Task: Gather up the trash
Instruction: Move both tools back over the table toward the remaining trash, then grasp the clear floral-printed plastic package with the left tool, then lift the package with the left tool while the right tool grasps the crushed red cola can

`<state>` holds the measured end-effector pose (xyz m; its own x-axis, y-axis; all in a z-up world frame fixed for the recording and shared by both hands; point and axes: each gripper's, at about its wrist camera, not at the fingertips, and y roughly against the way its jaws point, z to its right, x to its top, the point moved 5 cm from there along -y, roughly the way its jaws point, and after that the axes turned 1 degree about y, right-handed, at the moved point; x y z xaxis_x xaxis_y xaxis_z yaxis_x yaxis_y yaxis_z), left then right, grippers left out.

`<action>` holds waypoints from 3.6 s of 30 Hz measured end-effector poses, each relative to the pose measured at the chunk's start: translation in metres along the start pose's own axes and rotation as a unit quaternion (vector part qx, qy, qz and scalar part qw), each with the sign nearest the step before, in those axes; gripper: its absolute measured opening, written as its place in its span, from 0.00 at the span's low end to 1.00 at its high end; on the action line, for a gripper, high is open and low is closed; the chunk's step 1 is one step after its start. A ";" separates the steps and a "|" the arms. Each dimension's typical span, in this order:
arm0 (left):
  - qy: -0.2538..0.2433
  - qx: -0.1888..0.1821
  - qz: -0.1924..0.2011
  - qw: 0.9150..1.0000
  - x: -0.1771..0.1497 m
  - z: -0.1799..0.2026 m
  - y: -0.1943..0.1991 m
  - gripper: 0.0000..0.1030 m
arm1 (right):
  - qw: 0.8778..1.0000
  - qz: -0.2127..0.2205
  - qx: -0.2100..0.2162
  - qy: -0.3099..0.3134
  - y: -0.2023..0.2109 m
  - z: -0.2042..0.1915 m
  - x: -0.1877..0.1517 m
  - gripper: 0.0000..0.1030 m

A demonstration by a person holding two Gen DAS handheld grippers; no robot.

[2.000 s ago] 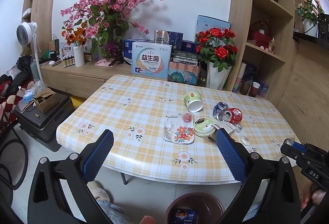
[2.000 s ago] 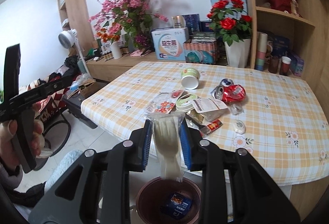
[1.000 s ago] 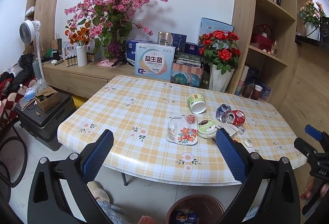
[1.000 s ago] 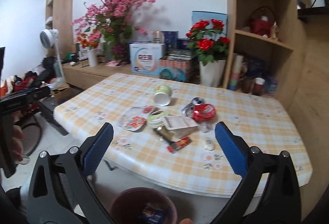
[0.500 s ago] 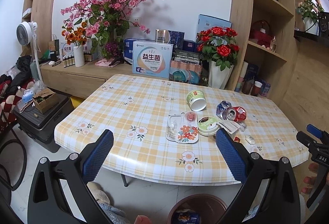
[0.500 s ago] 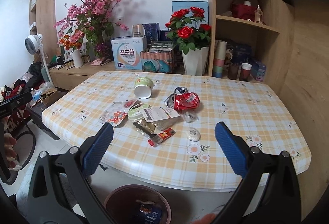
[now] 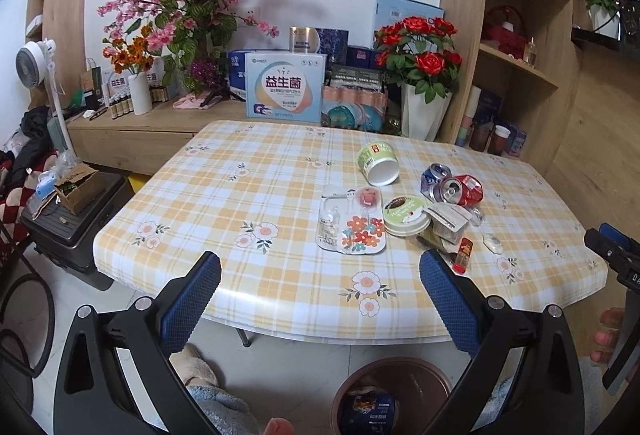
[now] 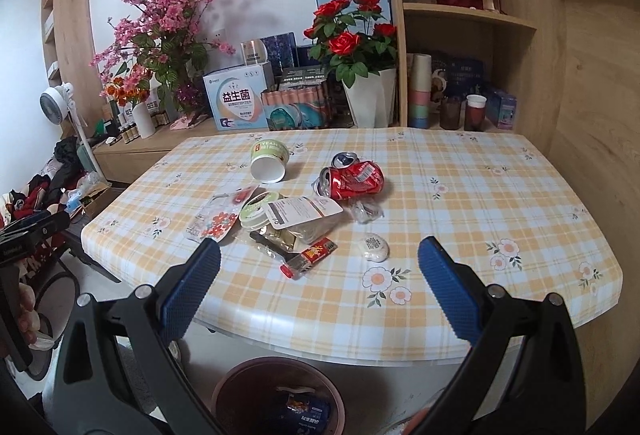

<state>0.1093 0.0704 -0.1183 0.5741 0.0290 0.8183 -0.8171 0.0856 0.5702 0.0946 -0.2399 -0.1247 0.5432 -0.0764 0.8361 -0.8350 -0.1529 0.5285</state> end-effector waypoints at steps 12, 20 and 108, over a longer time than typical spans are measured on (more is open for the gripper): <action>-0.069 -0.013 -0.039 0.997 -0.010 0.031 -0.070 0.94 | 0.999 -0.035 -0.028 0.015 -0.038 0.010 -0.010 0.95; -0.168 0.016 -0.067 0.983 -0.024 0.080 -0.162 0.94 | 0.998 -0.059 -0.029 -0.005 -0.072 0.026 -0.015 0.95; -0.052 -0.083 -0.105 0.990 0.035 0.013 -0.275 0.61 | 0.982 -0.135 0.029 0.125 -0.231 -0.016 0.018 0.92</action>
<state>0.3530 0.0353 -0.2457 0.7142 -0.1082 0.6915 -0.6559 0.2415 0.7152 0.2959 -0.1902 -0.2296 0.6993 0.2182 0.6807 -0.6532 -0.1918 0.7325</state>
